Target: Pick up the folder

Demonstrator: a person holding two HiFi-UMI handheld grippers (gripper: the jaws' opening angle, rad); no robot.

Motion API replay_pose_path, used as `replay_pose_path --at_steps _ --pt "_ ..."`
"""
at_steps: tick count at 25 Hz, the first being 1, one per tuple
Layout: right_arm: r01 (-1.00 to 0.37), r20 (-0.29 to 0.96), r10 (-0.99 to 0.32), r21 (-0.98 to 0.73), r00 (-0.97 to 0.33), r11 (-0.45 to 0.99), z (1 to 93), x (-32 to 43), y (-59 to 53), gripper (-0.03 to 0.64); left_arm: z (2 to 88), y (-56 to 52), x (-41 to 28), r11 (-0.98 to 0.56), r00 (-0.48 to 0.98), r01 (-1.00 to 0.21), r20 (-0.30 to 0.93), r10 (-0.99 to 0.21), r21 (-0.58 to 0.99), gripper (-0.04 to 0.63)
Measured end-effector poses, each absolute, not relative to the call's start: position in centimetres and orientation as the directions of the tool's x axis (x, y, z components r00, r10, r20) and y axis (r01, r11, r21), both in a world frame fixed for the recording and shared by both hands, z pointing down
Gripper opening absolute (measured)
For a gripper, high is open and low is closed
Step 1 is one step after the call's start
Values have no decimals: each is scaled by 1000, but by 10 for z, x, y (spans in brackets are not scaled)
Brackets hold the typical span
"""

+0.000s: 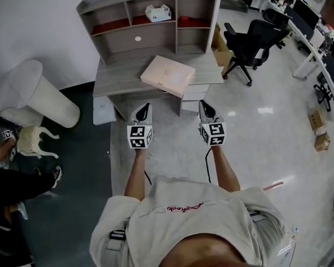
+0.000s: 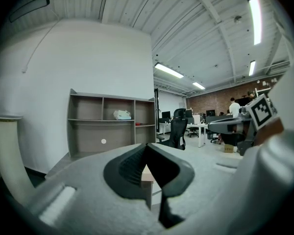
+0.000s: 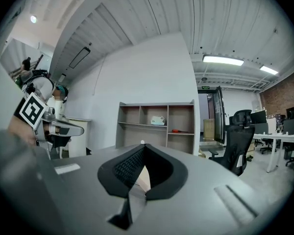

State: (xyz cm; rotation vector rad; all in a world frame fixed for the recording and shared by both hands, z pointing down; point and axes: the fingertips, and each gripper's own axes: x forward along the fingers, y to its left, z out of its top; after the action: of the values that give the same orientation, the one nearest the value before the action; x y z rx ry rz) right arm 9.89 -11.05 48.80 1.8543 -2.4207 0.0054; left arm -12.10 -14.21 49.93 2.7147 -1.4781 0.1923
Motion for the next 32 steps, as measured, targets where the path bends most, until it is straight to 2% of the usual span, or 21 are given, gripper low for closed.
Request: replay_pose_path --at_steps 19,32 --pt "-971 118 -966 50 -229 236 510 101 -115 8 524 -153 -107 -587 581 -809 160 -798 10 0" --pt "-965 128 -958 34 -255 261 525 104 -181 8 535 -218 -98 -581 572 -814 181 -800 2 0"
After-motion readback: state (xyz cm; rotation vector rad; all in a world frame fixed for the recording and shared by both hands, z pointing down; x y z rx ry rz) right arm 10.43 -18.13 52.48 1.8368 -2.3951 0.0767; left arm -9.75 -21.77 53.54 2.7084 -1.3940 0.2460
